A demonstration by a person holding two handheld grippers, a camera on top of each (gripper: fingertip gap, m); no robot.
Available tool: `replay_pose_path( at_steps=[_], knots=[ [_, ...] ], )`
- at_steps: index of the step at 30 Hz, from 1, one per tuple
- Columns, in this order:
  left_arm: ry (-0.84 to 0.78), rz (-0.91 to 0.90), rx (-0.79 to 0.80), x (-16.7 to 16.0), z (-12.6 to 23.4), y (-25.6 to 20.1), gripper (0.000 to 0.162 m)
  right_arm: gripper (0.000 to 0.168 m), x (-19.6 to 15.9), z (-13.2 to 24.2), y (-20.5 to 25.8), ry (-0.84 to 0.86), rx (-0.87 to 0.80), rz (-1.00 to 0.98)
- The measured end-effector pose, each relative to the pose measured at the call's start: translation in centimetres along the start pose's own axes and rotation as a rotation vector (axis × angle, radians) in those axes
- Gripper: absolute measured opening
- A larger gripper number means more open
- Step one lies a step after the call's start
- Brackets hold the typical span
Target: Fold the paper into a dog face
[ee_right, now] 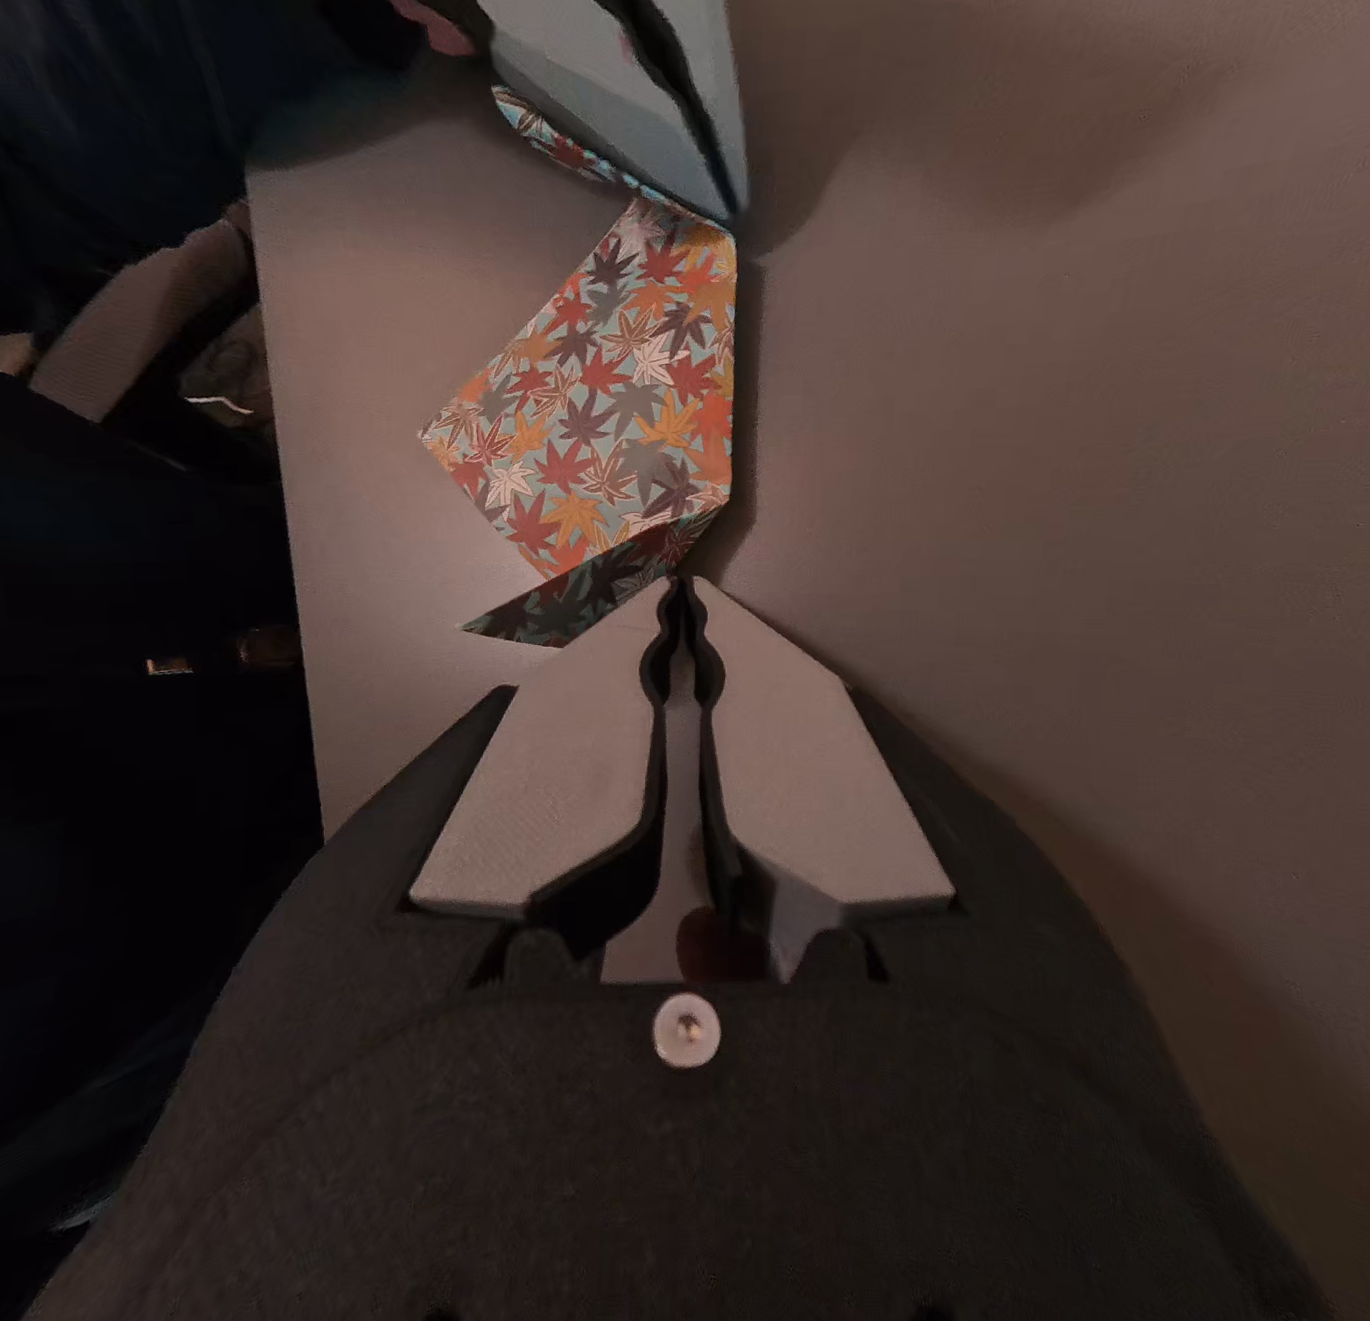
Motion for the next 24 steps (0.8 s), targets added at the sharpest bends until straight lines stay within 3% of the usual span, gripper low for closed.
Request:
replay_pose_path(
  at_steps=[1, 7, 12, 21, 24],
  knots=[
    [-0.026, 0.015, -0.020, 0.1, 0.5, 0.0, 0.000, 0.000, 0.1, 0.3, 0.0, -0.015, -0.006, 0.005],
    [-0.057, 0.082, -0.120, -0.6, 1.8, 0.6, 0.000, 0.000, -0.3, 3.0, 0.6, -0.103, 0.151, 0.005],
    [-0.057, 0.093, -0.225, -1.3, 1.9, -0.3, 0.000, 0.000, -0.4, 2.8, 1.4, -0.124, 0.252, 0.035],
    [-0.032, -0.010, -0.348, -1.4, 1.4, -3.1, 0.000, 0.000, -0.2, -0.2, 2.3, 0.003, 0.197, 0.071],
    [-0.007, -0.033, -0.301, -1.5, 1.1, -3.4, 0.000, 0.000, -0.2, -0.9, 2.6, 0.050, 0.132, 0.103]
  ],
)
Point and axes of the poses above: each gripper's, where its closed fingertips meet, z back along the fingers, x out of its top, y = z × x across the jaws, the point moved 9 cm from there along z, back along the fingers, and after that the axes turned 4 degrees about -z, right-handed, at the moved point
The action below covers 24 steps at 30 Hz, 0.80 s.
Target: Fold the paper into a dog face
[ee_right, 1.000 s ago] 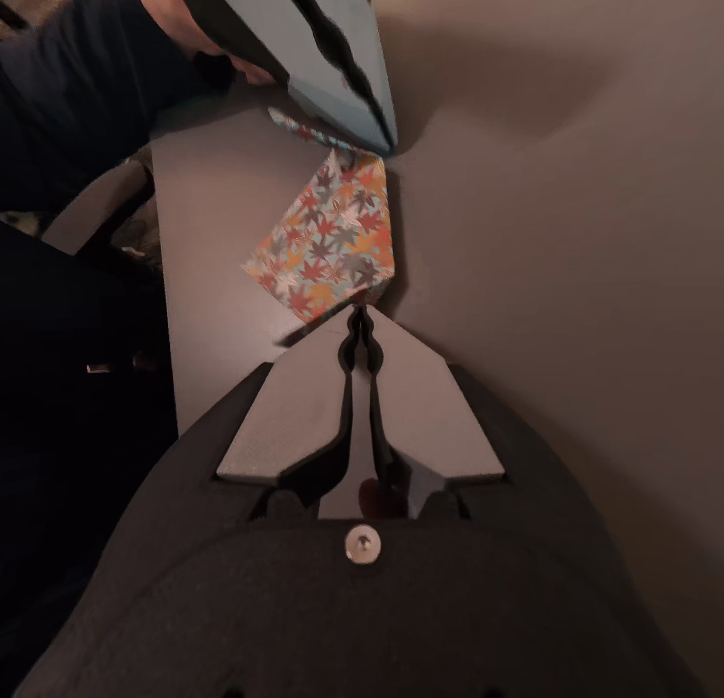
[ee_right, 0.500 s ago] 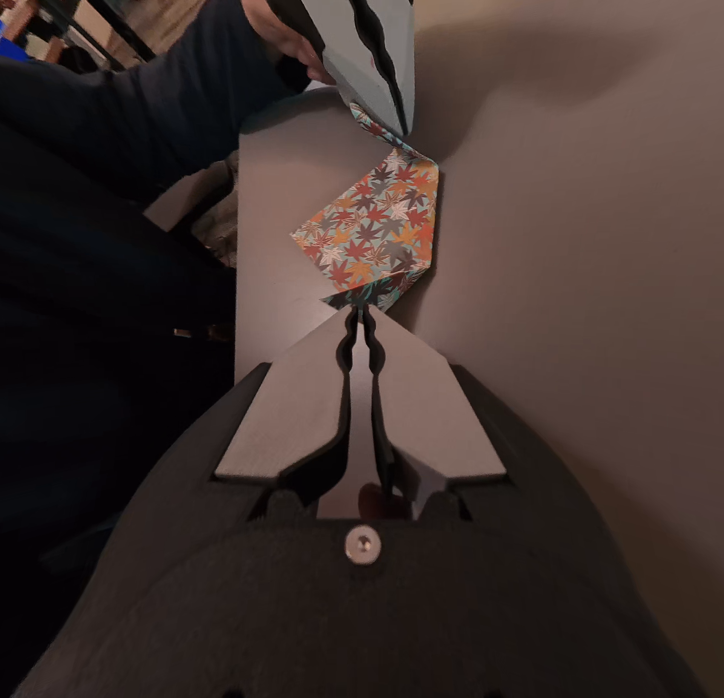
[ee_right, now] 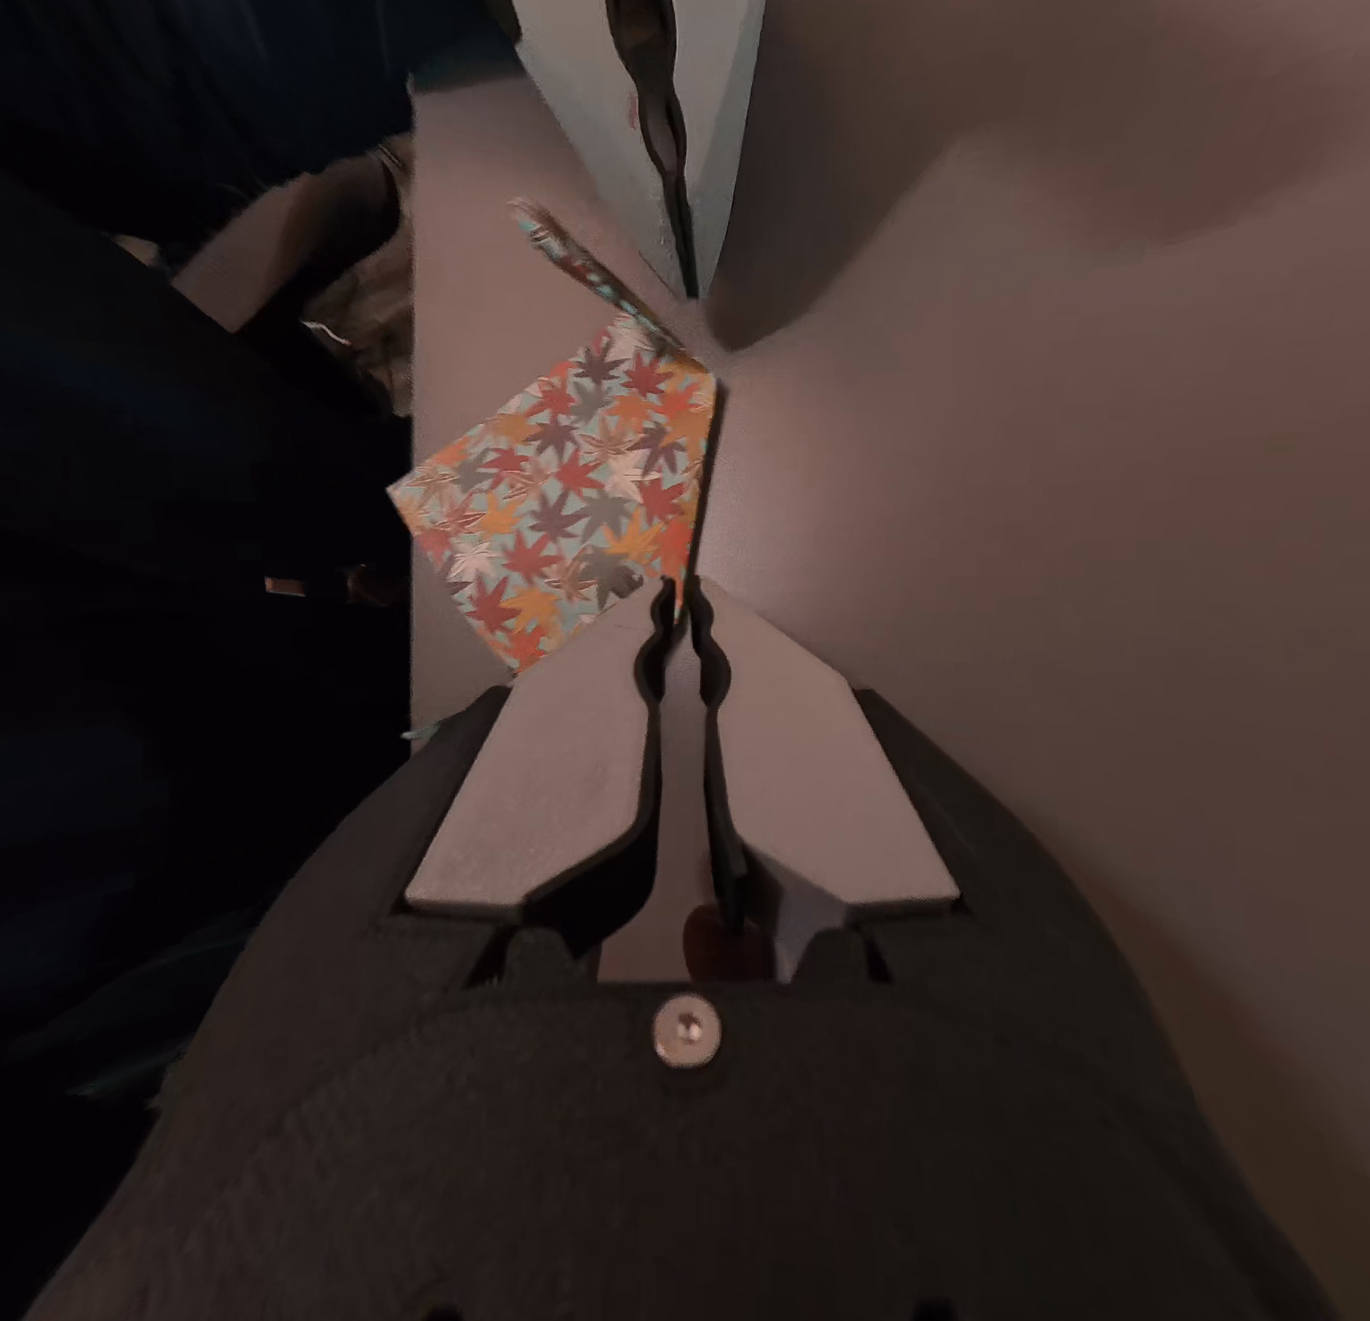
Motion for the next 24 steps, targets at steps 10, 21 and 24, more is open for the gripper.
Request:
replay_pose_path(
  at_steps=[10, 21, 24],
  knots=[
    [-0.134, 0.090, -0.002, -0.8, 3.1, 0.3, 0.000, 0.008, -1.5, 4.6, 0.8, -0.165, 0.056, -0.034],
    [-0.177, 0.137, 0.113, -2.5, 3.8, -3.9, 0.031, 0.046, -5.5, 3.1, 6.5, -0.256, -0.191, -0.065],
    [-0.181, 0.133, 0.111, -2.3, 3.5, -4.4, 0.031, 0.048, -5.4, 2.1, 7.5, -0.268, -0.182, -0.071]
  ],
)
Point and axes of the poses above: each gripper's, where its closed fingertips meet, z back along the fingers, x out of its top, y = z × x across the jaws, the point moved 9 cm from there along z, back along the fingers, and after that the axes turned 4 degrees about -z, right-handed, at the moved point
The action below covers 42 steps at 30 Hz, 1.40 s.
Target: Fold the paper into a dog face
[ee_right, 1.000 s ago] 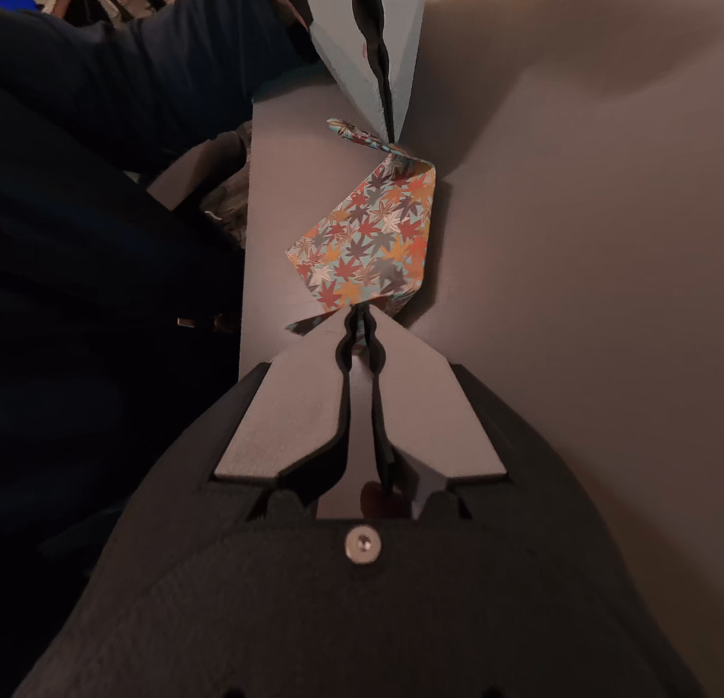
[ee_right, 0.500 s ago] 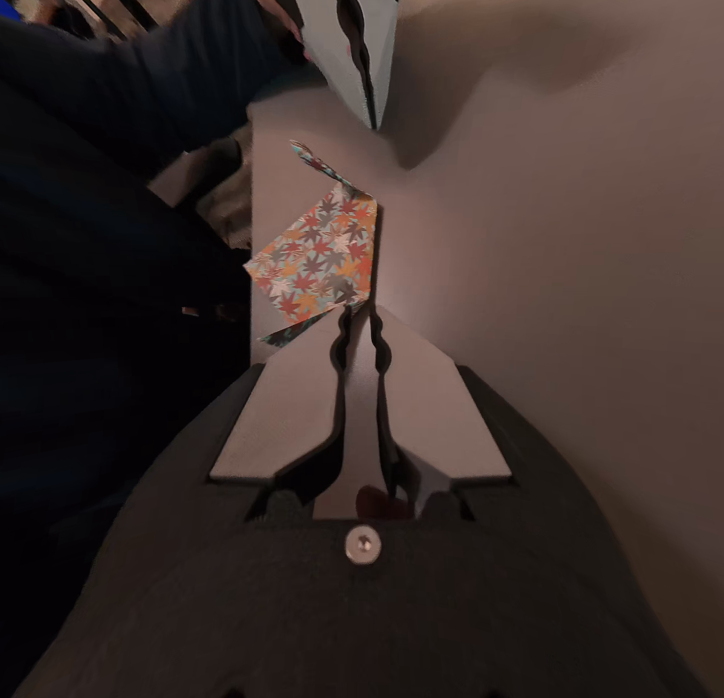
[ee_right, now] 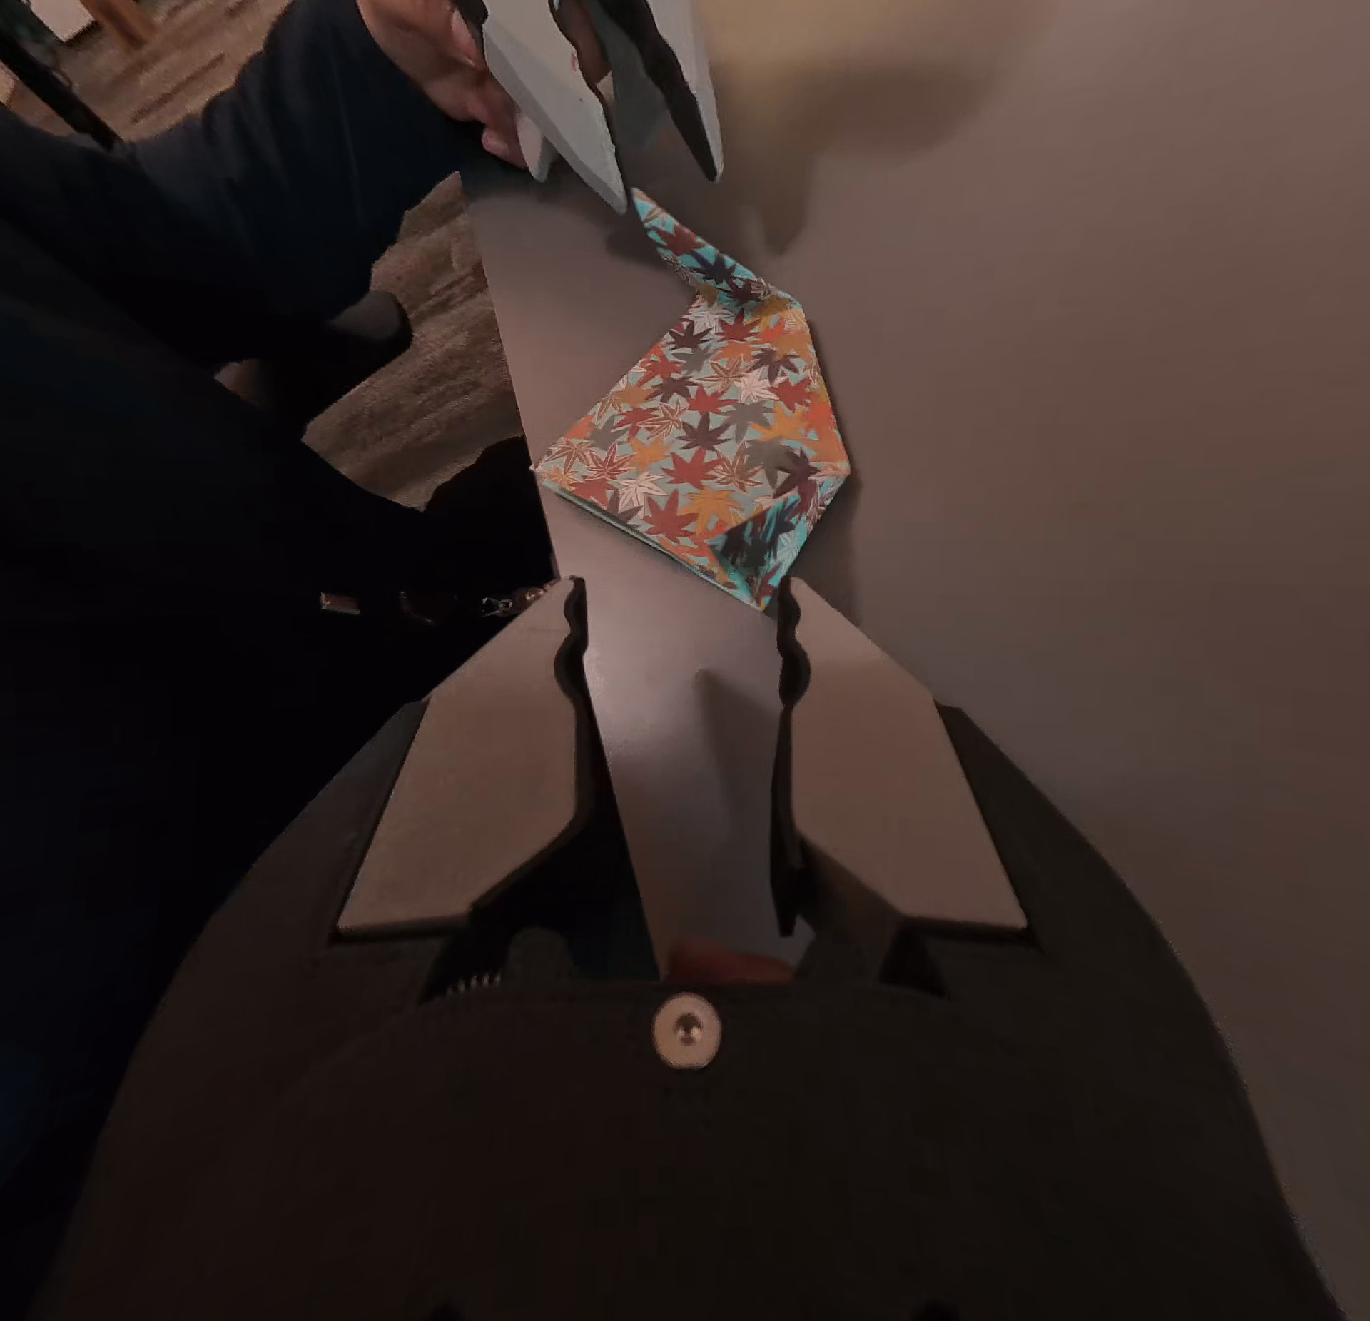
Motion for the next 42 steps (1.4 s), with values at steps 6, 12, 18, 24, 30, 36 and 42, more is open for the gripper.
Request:
replay_pose_path(
  at_steps=[6, 12, 18, 24, 30, 36, 42],
  knots=[
    [0.004, -0.029, -0.046, 0.0, -0.8, -1.4, 0.027, 0.040, 0.7, -1.7, 0.6, 0.012, -0.077, 0.080],
    [0.020, -0.113, -0.036, -0.4, -0.6, -3.0, 0.027, 0.049, 0.6, -0.7, 1.4, 0.038, -0.192, 0.178],
    [0.001, -0.086, -0.067, 0.0, -1.4, -2.9, 0.027, 0.052, 0.1, -1.2, 1.4, 0.028, -0.148, 0.187],
    [0.067, -0.137, -0.075, -0.4, -2.3, -4.2, 0.027, 0.060, -0.1, -3.0, 2.3, 0.073, -0.077, 0.262],
    [0.241, -0.155, -0.110, -1.1, -3.7, -4.2, 0.022, 0.067, 0.3, -4.2, 2.3, 0.241, -0.012, 0.348],
    [0.263, -0.102, -0.183, -0.9, -3.6, -3.4, 0.022, 0.065, 1.3, -4.4, 1.8, 0.357, 0.043, 0.400],
    [0.262, -0.111, -0.267, -1.4, -3.0, -3.6, 0.026, 0.067, 1.6, -4.6, 1.9, 0.401, 0.055, 0.441]
  ],
)
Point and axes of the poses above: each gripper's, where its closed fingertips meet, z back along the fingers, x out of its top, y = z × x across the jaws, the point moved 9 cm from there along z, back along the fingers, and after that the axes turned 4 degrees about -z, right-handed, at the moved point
